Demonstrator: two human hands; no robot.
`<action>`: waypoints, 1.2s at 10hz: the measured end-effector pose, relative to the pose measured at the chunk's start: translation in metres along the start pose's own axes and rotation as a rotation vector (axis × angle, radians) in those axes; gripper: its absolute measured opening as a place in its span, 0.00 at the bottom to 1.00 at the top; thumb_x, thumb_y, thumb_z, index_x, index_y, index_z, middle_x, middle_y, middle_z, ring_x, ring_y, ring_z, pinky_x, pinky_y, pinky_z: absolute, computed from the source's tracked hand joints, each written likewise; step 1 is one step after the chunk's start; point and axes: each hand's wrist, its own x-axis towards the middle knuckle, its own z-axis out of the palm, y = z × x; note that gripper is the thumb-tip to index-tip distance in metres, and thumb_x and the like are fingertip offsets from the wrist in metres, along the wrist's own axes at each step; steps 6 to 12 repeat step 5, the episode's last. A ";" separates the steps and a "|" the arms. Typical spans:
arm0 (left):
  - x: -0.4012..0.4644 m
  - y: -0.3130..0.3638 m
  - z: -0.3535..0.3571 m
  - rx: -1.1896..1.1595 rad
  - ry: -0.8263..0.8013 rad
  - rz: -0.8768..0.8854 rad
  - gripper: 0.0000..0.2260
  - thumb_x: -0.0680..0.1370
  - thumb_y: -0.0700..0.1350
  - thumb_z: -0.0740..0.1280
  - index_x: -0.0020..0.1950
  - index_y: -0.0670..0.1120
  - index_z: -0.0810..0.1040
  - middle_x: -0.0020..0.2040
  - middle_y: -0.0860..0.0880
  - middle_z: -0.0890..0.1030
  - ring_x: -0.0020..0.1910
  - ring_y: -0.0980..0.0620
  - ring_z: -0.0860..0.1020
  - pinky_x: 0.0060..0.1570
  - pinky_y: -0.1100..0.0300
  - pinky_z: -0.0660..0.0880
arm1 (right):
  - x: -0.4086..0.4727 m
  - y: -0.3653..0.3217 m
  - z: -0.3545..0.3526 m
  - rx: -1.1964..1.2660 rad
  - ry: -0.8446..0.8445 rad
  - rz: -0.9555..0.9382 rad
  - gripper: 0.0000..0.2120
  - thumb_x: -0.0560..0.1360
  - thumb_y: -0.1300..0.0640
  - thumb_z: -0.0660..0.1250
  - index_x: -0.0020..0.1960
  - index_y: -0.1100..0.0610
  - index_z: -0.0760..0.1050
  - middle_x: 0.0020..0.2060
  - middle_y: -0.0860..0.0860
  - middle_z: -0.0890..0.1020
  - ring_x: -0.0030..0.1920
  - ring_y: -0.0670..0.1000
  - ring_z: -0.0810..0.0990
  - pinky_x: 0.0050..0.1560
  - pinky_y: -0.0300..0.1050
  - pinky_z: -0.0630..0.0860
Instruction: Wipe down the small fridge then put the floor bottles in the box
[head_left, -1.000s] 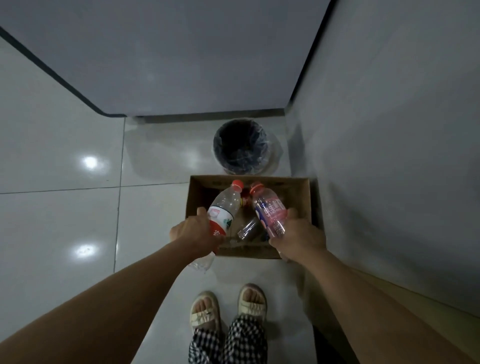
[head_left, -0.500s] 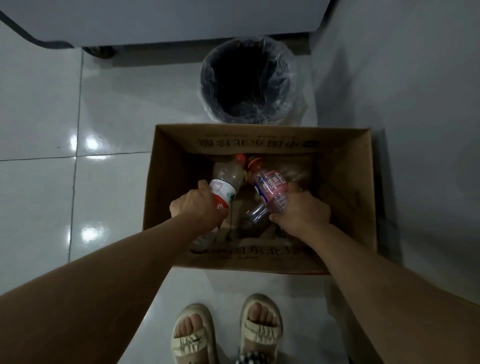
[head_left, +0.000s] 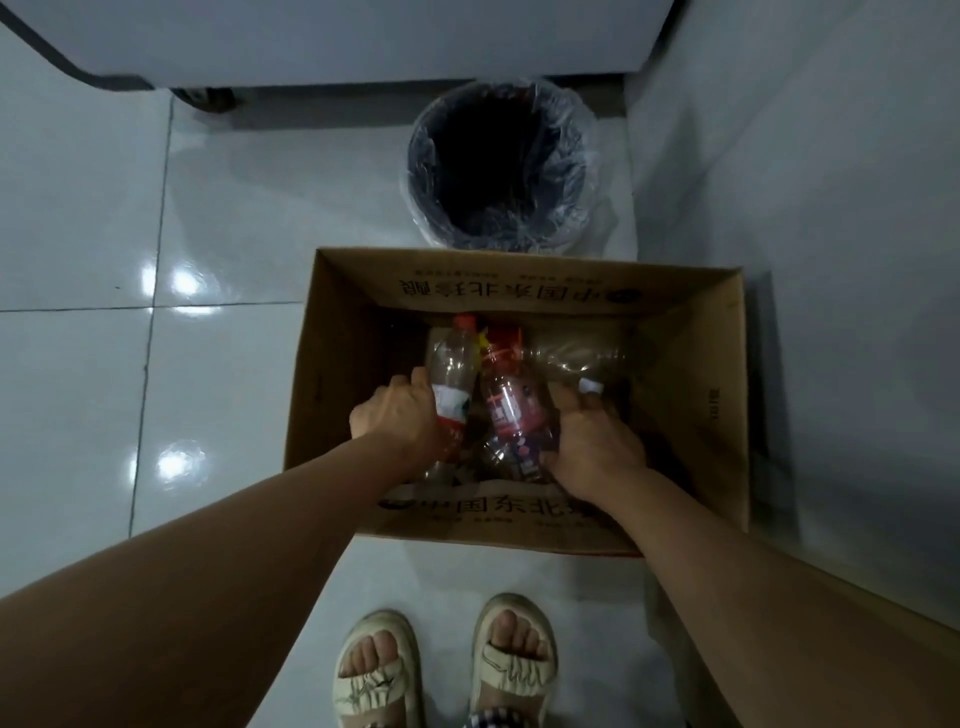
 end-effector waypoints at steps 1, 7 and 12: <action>-0.020 0.001 -0.030 0.022 0.037 0.061 0.27 0.72 0.52 0.71 0.65 0.47 0.64 0.61 0.45 0.73 0.59 0.46 0.73 0.51 0.52 0.71 | -0.022 -0.011 -0.021 -0.033 -0.003 -0.016 0.40 0.71 0.51 0.72 0.76 0.50 0.53 0.72 0.55 0.62 0.71 0.57 0.61 0.67 0.54 0.68; -0.154 -0.026 -0.220 0.110 0.053 0.194 0.26 0.73 0.49 0.68 0.68 0.48 0.62 0.65 0.47 0.69 0.64 0.47 0.67 0.59 0.51 0.70 | -0.170 -0.113 -0.164 -0.131 0.066 -0.165 0.33 0.72 0.51 0.71 0.71 0.50 0.59 0.68 0.52 0.66 0.68 0.54 0.65 0.67 0.52 0.67; -0.154 -0.026 -0.220 0.110 0.053 0.194 0.26 0.73 0.49 0.68 0.68 0.48 0.62 0.65 0.47 0.69 0.64 0.47 0.67 0.59 0.51 0.70 | -0.170 -0.113 -0.164 -0.131 0.066 -0.165 0.33 0.72 0.51 0.71 0.71 0.50 0.59 0.68 0.52 0.66 0.68 0.54 0.65 0.67 0.52 0.67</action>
